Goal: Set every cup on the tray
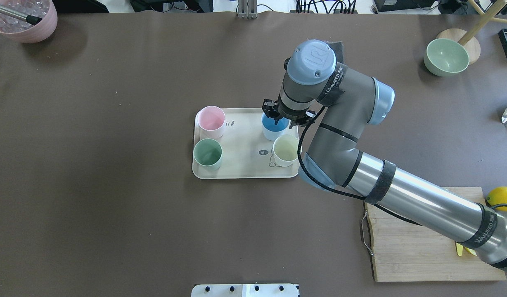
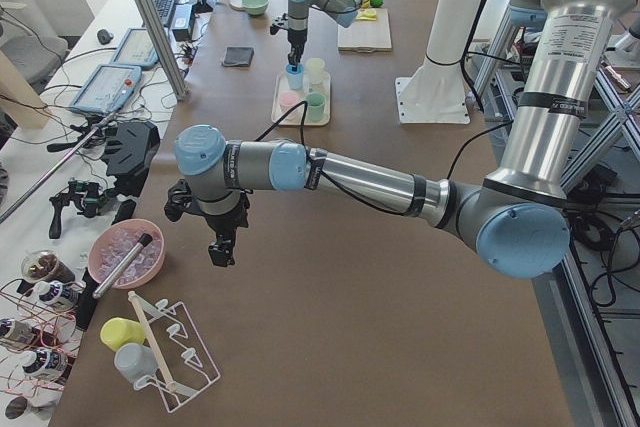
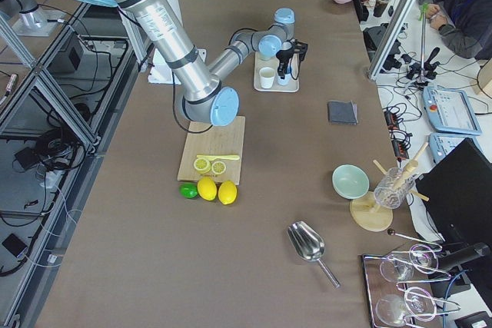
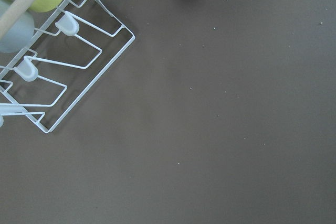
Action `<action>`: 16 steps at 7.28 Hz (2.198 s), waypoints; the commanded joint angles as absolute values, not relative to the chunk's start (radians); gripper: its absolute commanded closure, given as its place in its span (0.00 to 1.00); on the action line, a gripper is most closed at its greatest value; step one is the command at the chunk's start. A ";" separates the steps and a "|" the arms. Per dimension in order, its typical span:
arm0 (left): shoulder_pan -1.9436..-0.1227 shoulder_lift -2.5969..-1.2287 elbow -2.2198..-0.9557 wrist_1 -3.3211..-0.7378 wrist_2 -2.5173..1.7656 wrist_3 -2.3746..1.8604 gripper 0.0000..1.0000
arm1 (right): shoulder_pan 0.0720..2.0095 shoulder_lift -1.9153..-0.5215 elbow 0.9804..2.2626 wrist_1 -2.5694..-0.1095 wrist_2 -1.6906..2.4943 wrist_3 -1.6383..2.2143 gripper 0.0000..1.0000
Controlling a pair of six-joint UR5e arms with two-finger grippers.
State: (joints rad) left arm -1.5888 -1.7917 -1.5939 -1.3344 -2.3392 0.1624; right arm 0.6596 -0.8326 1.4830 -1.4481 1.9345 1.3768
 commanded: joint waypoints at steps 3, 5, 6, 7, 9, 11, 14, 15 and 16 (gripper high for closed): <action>-1.588 -1.752 -1.595 -1.333 -2.339 0.169 0.02 | 0.823 -0.885 1.644 -1.561 2.035 1.207 0.00; -1.588 -1.639 -1.664 -1.339 -2.417 0.088 0.02 | 0.976 -1.044 1.797 -1.667 2.110 0.910 0.00; -1.589 -1.584 -1.670 -1.411 -2.418 0.051 0.02 | 1.070 -1.128 1.834 -1.667 2.158 0.776 0.00; -1.589 -1.501 -1.672 -1.563 -2.421 0.045 0.02 | 1.163 -1.216 1.853 -1.669 2.204 0.618 0.00; -1.594 -1.479 -1.672 -1.614 -2.421 0.048 0.02 | 1.343 -1.424 1.847 -1.669 2.256 0.254 0.00; -1.592 -1.444 -1.664 -1.614 -2.422 0.051 0.02 | 1.504 -1.610 1.841 -1.667 2.252 -0.022 0.00; -1.592 -1.413 -1.664 -1.620 -2.421 0.054 0.02 | 1.545 -1.795 1.829 -1.649 2.235 -0.048 0.00; -1.594 -1.413 -1.664 -1.621 -2.410 0.055 0.02 | 1.545 -1.798 1.809 -1.649 2.237 -0.049 0.00; -1.594 -1.413 -1.667 -1.623 -2.407 0.060 0.02 | 1.545 -1.795 1.802 -1.648 2.237 -0.049 0.00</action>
